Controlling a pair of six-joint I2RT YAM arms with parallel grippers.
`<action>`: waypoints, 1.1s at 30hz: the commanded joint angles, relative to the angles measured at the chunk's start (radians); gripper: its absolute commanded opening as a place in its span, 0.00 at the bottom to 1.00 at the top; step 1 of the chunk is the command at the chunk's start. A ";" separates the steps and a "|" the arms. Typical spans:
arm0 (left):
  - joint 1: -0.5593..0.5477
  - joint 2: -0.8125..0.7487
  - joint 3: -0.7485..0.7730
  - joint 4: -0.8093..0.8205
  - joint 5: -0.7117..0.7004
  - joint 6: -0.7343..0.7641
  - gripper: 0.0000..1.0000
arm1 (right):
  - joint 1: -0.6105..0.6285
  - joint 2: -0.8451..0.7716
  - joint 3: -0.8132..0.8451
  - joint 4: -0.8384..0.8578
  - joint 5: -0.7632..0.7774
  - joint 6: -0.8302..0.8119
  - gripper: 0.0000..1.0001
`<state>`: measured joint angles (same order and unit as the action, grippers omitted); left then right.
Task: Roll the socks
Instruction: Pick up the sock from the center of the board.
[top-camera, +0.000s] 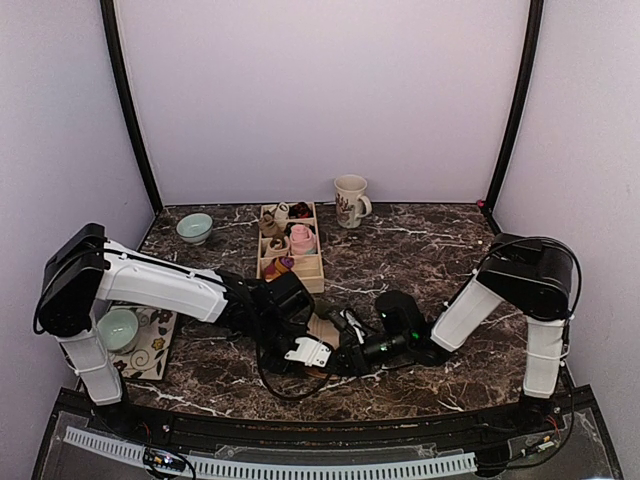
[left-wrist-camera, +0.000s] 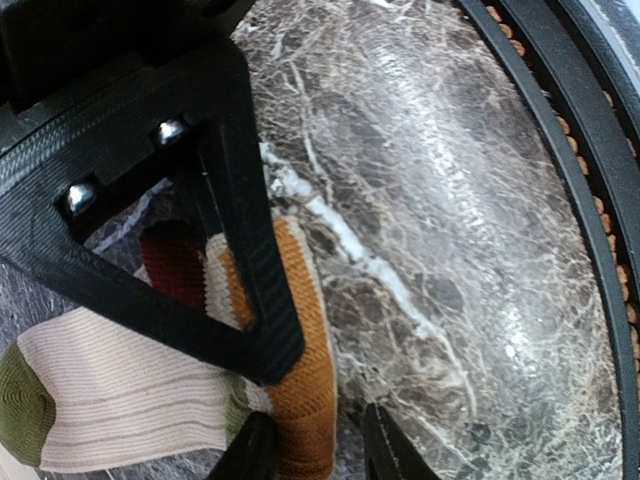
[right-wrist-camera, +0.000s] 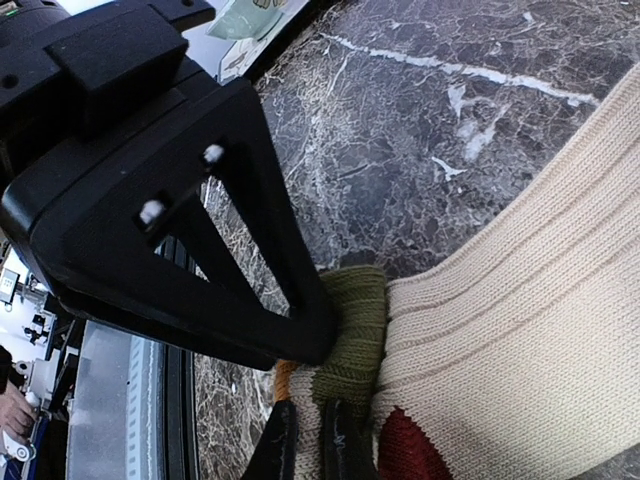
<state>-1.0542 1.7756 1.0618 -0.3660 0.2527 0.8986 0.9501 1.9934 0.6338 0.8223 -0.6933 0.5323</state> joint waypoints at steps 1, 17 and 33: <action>-0.006 0.030 0.022 0.059 -0.053 -0.026 0.35 | -0.008 0.098 -0.085 -0.294 0.081 0.026 0.00; 0.048 0.185 0.125 -0.135 0.108 -0.085 0.00 | -0.008 -0.213 -0.180 -0.344 0.404 0.000 0.99; 0.145 0.340 0.310 -0.348 0.226 -0.067 0.00 | 0.067 -1.140 -0.287 -0.748 1.296 0.043 0.99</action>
<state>-0.9417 2.0407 1.3621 -0.5629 0.5533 0.8268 0.9974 1.1107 0.4194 0.0883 0.3103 0.5587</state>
